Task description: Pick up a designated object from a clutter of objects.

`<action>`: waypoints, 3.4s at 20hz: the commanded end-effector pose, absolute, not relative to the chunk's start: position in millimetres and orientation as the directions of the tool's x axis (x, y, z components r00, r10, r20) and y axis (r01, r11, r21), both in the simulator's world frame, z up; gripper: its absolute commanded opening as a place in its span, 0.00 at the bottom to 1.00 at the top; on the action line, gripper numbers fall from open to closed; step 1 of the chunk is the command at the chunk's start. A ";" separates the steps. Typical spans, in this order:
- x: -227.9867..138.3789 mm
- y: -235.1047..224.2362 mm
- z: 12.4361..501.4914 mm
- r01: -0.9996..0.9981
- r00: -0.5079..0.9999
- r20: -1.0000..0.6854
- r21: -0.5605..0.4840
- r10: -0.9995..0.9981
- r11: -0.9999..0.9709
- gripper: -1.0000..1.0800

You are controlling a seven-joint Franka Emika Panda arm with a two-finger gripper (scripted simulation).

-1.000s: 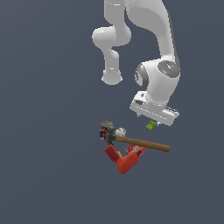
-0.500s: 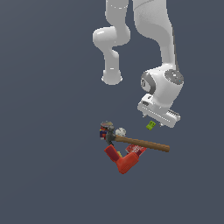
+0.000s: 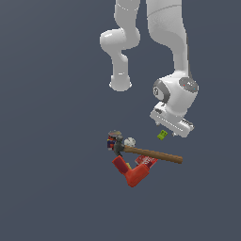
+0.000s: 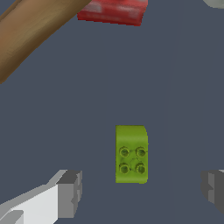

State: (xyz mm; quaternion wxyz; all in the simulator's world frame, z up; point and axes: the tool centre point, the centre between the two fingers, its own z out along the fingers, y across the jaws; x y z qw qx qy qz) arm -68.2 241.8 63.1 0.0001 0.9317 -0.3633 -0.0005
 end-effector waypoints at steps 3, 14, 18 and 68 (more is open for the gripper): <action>-68.3 241.8 61.9 -0.677 0.736 -0.001 0.001 -0.677 -0.736 0.96; -69.3 241.7 21.8 -0.680 0.734 0.000 0.000 -0.680 -0.734 0.96; -69.1 241.9 13.2 -0.680 0.733 0.000 0.000 -0.680 -0.733 0.96; -20.5 -13.9 240.7 -0.683 0.731 -0.003 0.000 -0.683 -0.731 0.00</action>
